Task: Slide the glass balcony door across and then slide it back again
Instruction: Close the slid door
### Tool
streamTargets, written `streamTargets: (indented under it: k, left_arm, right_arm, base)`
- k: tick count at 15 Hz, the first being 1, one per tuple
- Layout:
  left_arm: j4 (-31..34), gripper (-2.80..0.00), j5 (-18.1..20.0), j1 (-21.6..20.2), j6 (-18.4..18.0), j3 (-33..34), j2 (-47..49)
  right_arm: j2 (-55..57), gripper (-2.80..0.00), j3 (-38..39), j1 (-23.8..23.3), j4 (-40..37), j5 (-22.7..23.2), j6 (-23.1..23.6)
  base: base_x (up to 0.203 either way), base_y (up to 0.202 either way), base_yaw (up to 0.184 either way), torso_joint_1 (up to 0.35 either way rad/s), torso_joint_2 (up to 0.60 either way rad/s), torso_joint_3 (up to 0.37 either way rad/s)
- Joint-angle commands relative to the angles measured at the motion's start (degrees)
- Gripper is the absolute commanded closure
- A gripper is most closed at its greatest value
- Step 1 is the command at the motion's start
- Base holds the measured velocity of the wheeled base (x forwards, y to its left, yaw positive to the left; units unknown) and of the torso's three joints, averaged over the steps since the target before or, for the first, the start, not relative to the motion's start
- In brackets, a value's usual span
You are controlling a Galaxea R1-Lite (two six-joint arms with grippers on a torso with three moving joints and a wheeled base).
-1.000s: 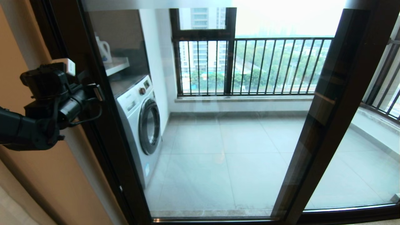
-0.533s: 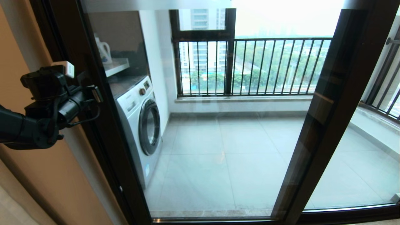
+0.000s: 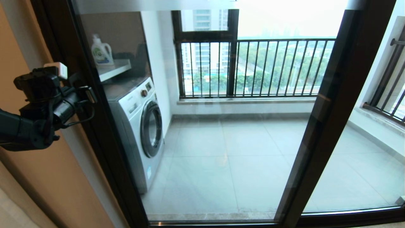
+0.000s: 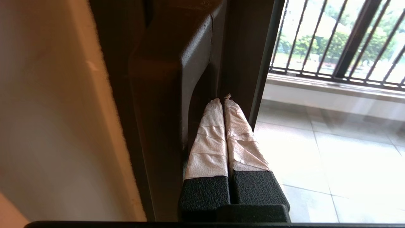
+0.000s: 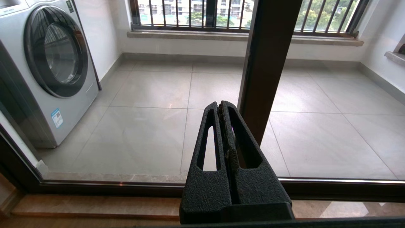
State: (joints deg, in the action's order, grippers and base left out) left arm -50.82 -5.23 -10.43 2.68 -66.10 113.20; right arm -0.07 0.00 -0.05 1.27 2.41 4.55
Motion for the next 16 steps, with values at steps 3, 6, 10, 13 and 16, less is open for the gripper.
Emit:
streamTargets:
  k: [3,6,10,13,16]
  left_arm:
    - [0.1,0.00,0.9,-1.2,0.0,0.1,0.4]
    - [0.1,0.00,1.0,-1.5,0.0,0.0,0.3]
    - [0.1,0.00,1.1,-1.5,0.0,0.1,0.1]
    - [0.1,0.00,1.2,-0.8,0.0,0.3,-0.4]
    - [0.2,0.00,1.1,1.9,0.2,3.1,-3.9]
  right_arm:
    - [0.1,0.00,0.7,0.0,0.0,0.0,0.1]
    - [0.1,0.00,0.7,0.0,0.0,0.0,0.1]
    - [0.1,0.00,0.6,0.0,0.0,0.0,0.0]
    - [0.1,0.00,0.7,0.0,0.0,0.0,0.1]
    - [0.1,0.00,0.7,0.0,0.0,0.0,0.0]
  base:
    - [0.000,0.000,0.000,0.000,0.00,0.000]
    - [0.000,0.000,0.000,0.000,0.00,0.000]
    - [0.000,0.000,0.000,0.000,0.00,0.000]
    - [0.000,0.000,0.000,0.000,0.00,0.000]
    - [0.000,0.000,0.000,0.000,0.00,0.000]
